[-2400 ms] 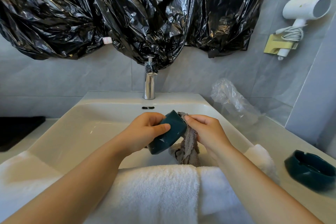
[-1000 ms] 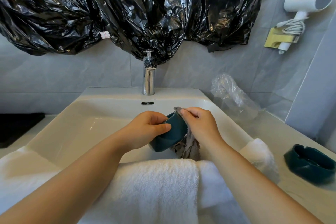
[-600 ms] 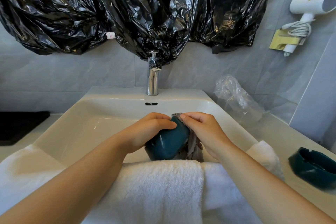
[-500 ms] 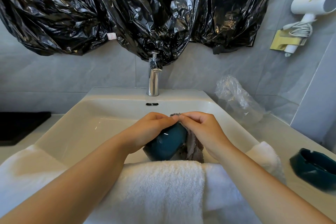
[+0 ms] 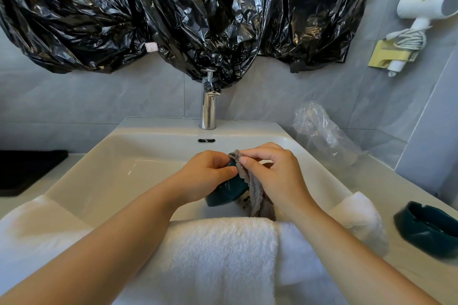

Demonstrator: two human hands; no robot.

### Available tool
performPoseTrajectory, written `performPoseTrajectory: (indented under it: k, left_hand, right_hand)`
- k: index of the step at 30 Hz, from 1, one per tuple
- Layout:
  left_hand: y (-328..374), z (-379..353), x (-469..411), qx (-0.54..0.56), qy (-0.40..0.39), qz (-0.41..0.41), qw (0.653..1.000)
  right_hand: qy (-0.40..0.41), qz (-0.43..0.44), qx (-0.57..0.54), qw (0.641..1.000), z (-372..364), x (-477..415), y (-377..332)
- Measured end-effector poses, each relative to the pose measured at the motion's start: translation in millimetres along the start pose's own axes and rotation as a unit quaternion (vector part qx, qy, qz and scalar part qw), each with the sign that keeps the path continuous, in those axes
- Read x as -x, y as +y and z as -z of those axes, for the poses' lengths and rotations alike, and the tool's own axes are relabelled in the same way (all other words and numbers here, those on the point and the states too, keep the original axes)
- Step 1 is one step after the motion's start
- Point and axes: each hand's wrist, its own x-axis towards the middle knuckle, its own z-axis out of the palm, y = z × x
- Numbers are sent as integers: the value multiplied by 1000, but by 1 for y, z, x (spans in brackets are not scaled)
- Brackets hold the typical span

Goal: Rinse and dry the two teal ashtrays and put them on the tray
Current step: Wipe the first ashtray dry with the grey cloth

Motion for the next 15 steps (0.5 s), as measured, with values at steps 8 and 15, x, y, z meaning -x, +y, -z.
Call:
performPoseTrajectory:
  k: [8, 15]
  left_hand:
    - [2, 2, 2, 17, 0, -12, 1000]
    - [3, 2, 3, 13, 6, -14, 1000]
  right_hand:
    - [31, -120, -25, 992, 2, -7, 11]
    - [-17, -18, 0, 1000, 2, 0, 3]
